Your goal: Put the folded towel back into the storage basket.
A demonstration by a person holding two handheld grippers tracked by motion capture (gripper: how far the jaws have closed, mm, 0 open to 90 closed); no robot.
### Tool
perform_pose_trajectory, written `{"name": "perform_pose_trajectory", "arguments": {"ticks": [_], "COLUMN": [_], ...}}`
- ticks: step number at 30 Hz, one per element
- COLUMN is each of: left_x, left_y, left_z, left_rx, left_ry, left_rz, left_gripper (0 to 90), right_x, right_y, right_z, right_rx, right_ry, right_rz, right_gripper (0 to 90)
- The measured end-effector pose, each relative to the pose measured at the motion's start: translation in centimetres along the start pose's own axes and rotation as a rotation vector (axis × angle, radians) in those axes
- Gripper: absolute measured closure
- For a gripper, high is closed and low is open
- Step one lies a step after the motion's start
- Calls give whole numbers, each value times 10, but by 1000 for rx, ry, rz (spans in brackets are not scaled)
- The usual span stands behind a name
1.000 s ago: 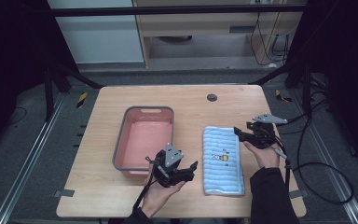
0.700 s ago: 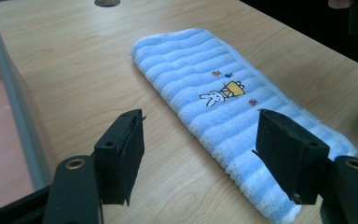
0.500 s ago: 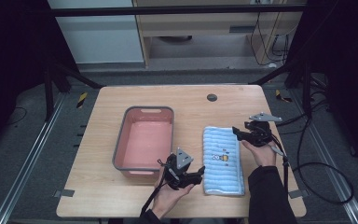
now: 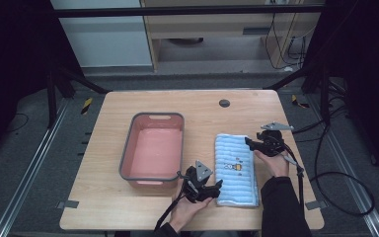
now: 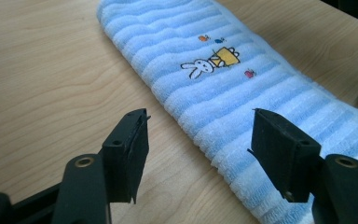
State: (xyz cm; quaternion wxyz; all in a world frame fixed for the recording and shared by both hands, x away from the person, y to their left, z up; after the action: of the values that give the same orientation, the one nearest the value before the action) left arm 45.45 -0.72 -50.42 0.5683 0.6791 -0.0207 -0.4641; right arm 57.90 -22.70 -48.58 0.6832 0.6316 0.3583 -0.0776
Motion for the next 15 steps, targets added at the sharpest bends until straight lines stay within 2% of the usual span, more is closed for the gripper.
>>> {"name": "perform_pose_trajectory", "arguments": {"ticks": [15], "left_x": [15], "left_y": [-12], "left_z": [3], "left_rx": [-10], "left_ry": [-3], "left_rz": [-38], "left_gripper": [399], "right_x": [18], "right_y": [-10], "right_z": [2], "right_rx": [-4], "right_ry": [2], "right_rz": [-46], "right_gripper": [443]}}
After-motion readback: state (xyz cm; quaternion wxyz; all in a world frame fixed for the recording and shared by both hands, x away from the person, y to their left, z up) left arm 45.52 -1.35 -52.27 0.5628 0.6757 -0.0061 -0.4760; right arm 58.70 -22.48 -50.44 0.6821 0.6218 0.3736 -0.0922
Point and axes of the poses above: each handheld gripper's, and its own axes: x roughly forward along the jaws, y roughly out of its top, z roughly to its right, the point moved 5 cm from there along x, roughly forward along the jaws, and after that the axes turned 1 degree about -x, right-handed, at the moved point
